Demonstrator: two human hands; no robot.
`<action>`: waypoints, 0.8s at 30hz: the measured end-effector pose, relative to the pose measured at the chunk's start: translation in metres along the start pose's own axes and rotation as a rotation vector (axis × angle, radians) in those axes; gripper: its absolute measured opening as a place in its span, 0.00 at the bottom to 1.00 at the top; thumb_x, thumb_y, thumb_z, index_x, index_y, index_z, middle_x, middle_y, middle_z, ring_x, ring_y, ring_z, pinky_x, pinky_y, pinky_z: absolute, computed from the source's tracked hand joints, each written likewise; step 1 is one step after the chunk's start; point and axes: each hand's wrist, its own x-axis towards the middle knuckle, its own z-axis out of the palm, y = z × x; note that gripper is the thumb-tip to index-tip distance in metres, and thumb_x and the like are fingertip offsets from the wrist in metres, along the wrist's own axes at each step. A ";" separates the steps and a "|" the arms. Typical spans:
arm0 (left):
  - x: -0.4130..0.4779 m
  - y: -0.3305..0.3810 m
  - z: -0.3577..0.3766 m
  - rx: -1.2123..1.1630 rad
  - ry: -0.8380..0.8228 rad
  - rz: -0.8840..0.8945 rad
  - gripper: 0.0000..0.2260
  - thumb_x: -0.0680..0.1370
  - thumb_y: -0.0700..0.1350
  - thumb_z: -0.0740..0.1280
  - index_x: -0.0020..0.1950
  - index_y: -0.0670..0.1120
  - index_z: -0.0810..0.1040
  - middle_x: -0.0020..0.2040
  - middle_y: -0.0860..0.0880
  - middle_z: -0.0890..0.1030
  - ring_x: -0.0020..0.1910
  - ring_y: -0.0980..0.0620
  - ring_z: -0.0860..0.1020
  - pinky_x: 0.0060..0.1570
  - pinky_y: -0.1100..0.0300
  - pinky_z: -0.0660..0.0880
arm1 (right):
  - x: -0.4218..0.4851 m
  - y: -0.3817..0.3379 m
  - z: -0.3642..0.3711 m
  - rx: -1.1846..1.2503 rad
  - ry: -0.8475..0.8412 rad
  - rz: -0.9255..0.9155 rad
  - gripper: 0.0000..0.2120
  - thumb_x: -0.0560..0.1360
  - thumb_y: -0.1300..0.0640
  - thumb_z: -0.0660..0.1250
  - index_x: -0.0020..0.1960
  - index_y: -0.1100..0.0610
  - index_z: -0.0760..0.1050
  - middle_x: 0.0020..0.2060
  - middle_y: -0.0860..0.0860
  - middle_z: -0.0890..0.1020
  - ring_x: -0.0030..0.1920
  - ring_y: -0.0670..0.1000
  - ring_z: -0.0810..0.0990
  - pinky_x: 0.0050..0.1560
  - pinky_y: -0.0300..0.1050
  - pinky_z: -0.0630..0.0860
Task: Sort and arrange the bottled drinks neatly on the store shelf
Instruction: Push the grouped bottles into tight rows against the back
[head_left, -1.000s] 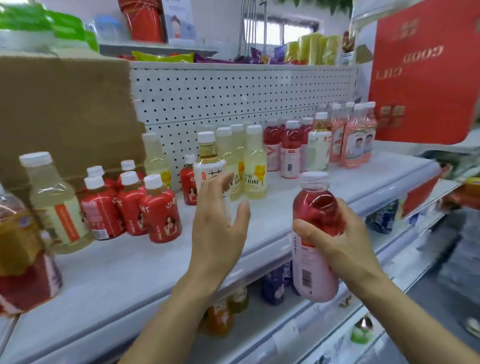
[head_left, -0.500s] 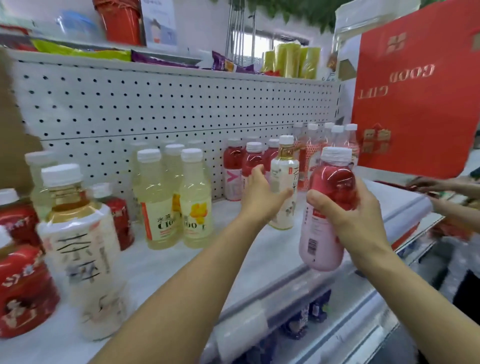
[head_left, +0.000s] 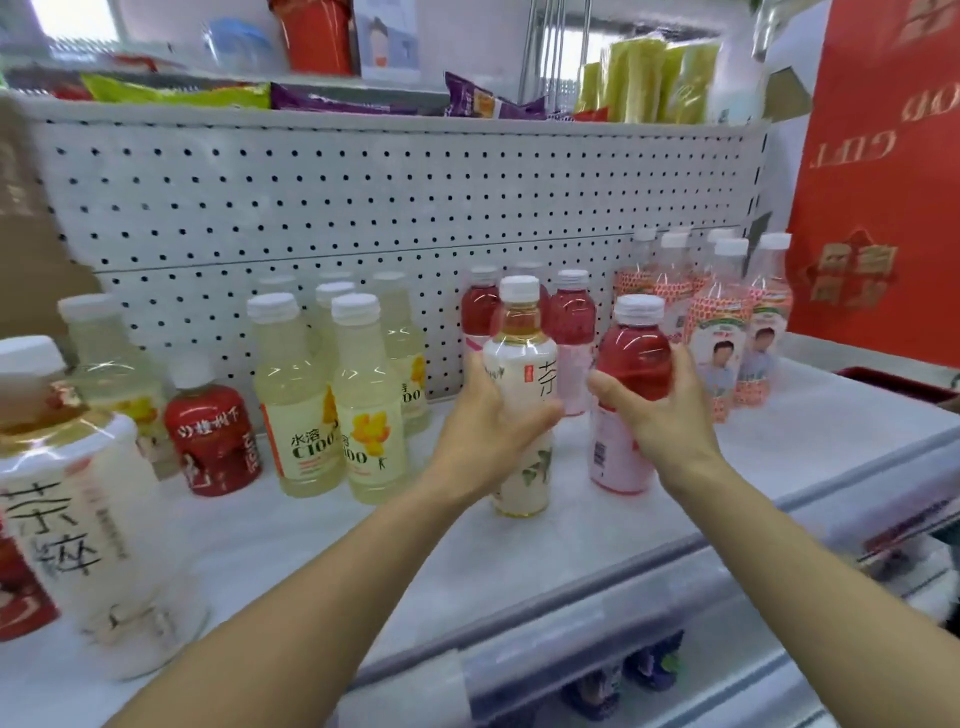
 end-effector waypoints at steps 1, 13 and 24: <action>-0.009 -0.001 -0.009 0.009 0.026 -0.016 0.27 0.74 0.47 0.75 0.62 0.55 0.60 0.51 0.59 0.77 0.48 0.64 0.78 0.41 0.69 0.74 | 0.005 0.003 0.005 0.001 -0.027 0.007 0.29 0.67 0.51 0.79 0.62 0.52 0.70 0.51 0.45 0.81 0.49 0.39 0.79 0.44 0.35 0.73; -0.076 0.012 -0.034 0.015 0.285 -0.189 0.28 0.77 0.45 0.72 0.72 0.55 0.62 0.63 0.57 0.74 0.60 0.58 0.75 0.47 0.70 0.73 | 0.015 0.006 0.038 -0.213 -0.142 -0.048 0.40 0.75 0.57 0.71 0.78 0.57 0.51 0.74 0.56 0.59 0.74 0.57 0.58 0.75 0.57 0.57; -0.168 0.003 -0.085 0.542 0.941 -0.089 0.34 0.74 0.44 0.74 0.75 0.47 0.60 0.69 0.50 0.64 0.67 0.59 0.60 0.70 0.59 0.61 | -0.088 -0.040 0.070 0.193 -0.744 -0.098 0.48 0.68 0.47 0.77 0.78 0.46 0.50 0.66 0.39 0.67 0.64 0.40 0.68 0.63 0.38 0.64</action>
